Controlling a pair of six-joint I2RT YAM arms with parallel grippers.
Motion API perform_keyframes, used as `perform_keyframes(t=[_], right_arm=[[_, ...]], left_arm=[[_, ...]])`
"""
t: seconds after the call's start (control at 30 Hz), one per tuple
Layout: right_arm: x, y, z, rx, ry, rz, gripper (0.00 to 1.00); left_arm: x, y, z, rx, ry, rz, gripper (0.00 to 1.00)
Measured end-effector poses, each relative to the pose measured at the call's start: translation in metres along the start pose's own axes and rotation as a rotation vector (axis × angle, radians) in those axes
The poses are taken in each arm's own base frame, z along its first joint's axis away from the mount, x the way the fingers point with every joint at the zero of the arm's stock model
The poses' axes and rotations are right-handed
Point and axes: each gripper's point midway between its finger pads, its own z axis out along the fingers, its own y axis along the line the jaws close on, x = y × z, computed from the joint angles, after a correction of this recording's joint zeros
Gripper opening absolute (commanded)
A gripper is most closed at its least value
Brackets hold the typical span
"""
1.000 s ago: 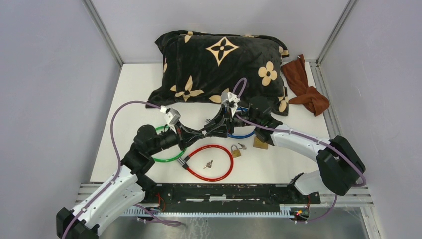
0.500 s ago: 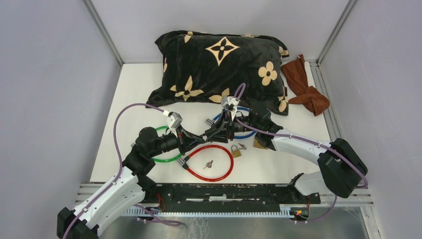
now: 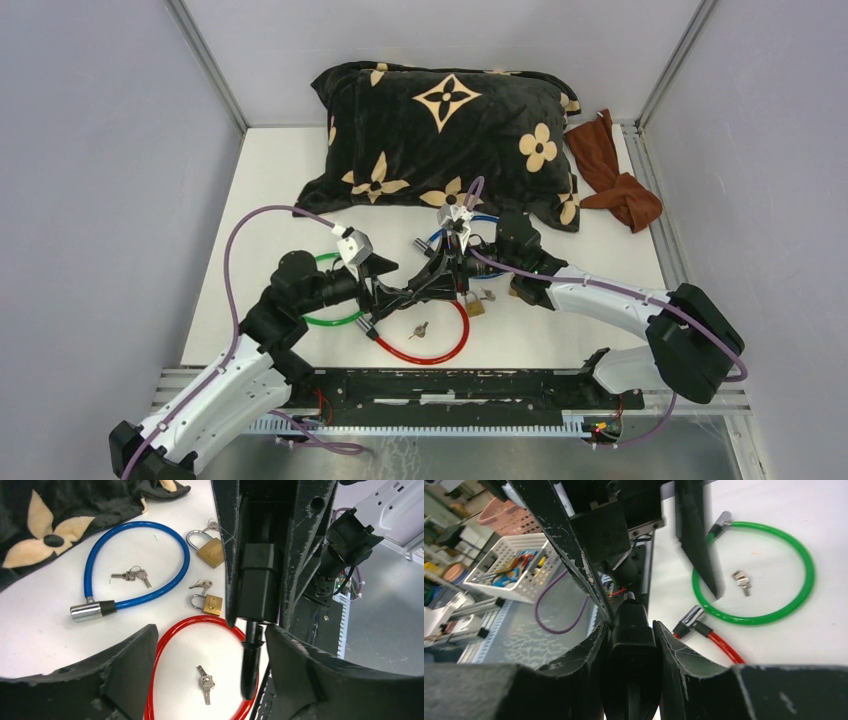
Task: Lock with the key
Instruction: Lock the lock.
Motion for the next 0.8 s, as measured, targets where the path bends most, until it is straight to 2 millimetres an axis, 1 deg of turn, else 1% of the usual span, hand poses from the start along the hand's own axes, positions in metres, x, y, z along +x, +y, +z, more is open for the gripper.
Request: perform_keyframes(t=[0.03,0.13,0.27,0.3,0.33,0.43,0.47,0.53,0.6,0.67,0.77,0.8], right_arm=[[0.0,0.002,0.0,-0.007,0.003,0.003,0.0],[0.004,0.004,0.0,-0.014,0.012,0.019,0.0],[0.01,-0.003,-0.001,0.03,0.019,0.062,0.0],[0.013,-0.013,-0.003,0.082,0.012,0.079,0.0],[0.013,-0.016,-0.004,0.097,0.011,0.084,0.0],[0.017,-0.043,-0.012,0.23,0.001,0.128,0.0],[0.018,-0.052,-0.016,0.278,-0.005,0.142,0.0],[0.018,-0.064,-0.02,0.345,-0.018,0.164,0.0],[0.018,-0.072,-0.023,0.4,-0.031,0.191,0.0],[0.017,-0.079,-0.024,0.448,-0.054,0.218,0.0],[0.014,-0.086,-0.027,0.5,-0.097,0.26,0.0],[0.014,-0.088,-0.028,0.51,-0.114,0.28,0.0]], left_arm=[[-0.001,0.002,-0.001,-0.01,0.005,0.024,0.99],[0.0,0.008,-0.005,-0.044,0.024,0.072,1.0],[-0.003,0.013,-0.009,-0.068,0.039,0.155,1.0],[-0.005,0.011,-0.011,-0.062,0.039,0.179,1.0],[-0.008,0.007,-0.012,-0.045,0.035,0.202,1.0],[-0.017,-0.003,-0.017,-0.009,0.018,0.291,1.0],[-0.02,-0.004,-0.019,-0.005,0.012,0.32,1.0],[-0.026,-0.004,-0.021,-0.006,-0.001,0.376,1.0],[-0.028,0.0,-0.019,-0.017,0.0,0.408,1.0],[-0.026,0.006,-0.014,-0.03,0.015,0.428,1.0],[-0.02,0.016,0.002,-0.064,0.053,0.503,1.0],[-0.018,0.015,0.009,-0.06,0.063,0.555,1.0]])
